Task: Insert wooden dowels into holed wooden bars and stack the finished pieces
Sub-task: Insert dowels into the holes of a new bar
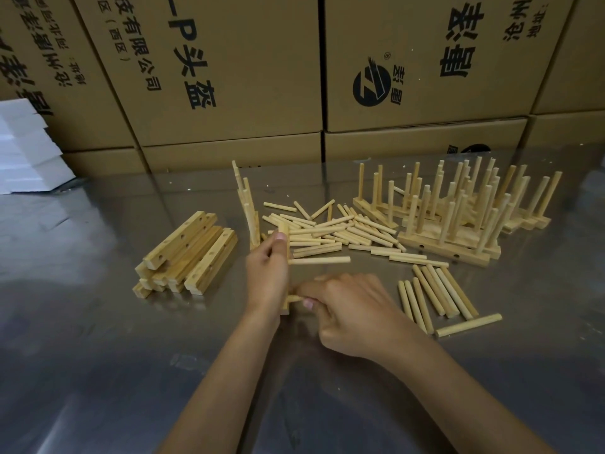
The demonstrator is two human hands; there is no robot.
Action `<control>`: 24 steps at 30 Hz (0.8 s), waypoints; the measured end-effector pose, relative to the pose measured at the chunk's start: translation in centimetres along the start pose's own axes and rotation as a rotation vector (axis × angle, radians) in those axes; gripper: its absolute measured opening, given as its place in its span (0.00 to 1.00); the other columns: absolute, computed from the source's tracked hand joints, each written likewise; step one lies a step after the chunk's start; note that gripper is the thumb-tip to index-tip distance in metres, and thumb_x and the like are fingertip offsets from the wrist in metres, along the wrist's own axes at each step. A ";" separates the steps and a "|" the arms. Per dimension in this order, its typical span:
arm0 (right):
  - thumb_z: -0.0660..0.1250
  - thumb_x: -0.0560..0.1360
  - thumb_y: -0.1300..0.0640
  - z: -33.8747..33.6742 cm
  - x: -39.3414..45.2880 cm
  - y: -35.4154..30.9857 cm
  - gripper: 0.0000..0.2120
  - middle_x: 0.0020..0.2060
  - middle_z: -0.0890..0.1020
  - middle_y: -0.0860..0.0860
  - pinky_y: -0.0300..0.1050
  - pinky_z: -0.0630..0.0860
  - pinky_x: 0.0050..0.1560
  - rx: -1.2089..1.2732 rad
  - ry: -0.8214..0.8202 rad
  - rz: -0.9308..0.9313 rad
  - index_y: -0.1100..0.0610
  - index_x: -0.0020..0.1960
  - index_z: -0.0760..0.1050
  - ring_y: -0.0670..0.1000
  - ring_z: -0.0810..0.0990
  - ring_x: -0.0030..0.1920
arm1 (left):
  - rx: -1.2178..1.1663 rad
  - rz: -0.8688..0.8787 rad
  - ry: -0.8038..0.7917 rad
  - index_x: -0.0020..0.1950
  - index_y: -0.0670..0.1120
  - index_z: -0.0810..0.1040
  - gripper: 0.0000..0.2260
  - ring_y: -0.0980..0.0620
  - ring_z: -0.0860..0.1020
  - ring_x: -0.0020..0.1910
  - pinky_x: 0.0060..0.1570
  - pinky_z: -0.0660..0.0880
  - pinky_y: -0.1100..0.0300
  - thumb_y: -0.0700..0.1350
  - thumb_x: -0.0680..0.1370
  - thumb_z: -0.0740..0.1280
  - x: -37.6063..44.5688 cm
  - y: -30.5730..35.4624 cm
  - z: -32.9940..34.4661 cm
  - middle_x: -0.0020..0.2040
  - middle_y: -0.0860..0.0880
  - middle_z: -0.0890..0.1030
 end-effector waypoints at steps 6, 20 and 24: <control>0.61 0.76 0.54 0.4 0.1 0.6 0.08 0.32 0.76 0.46 0.39 0.59 0.32 0.066 -0.007 0.040 0.48 0.52 0.77 0.48 0.73 0.34 | 0.033 0.022 -0.050 0.55 0.54 0.80 0.09 0.53 0.70 0.32 0.27 0.69 0.63 0.51 0.84 0.60 0.0 -0.5 0.2 0.40 0.47 0.75; 0.65 0.77 0.51 0.5 0.5 0.1 0.12 0.46 0.76 0.38 0.48 0.70 0.53 0.191 0.122 0.111 0.44 0.60 0.77 0.43 0.70 0.51 | 0.045 0.025 0.033 0.62 0.47 0.79 0.12 0.50 0.79 0.56 0.60 0.76 0.51 0.48 0.85 0.59 0.7 0.4 -0.6 0.53 0.51 0.82; 0.70 0.73 0.41 0.5 0.6 0.4 0.24 0.55 0.71 0.39 0.39 0.66 0.57 0.163 0.416 0.218 0.45 0.64 0.67 0.40 0.68 0.57 | -0.053 -0.159 0.112 0.53 0.52 0.76 0.08 0.53 0.74 0.50 0.54 0.67 0.57 0.47 0.85 0.58 1.6 0.2 -1.6 0.46 0.56 0.77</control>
Point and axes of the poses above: each hand's wrist, its own x-axis towards the middle knuckle, its own z-axis out of the palm, y = z × x, the point moved 1 cm from there along x, towards the middle knuckle
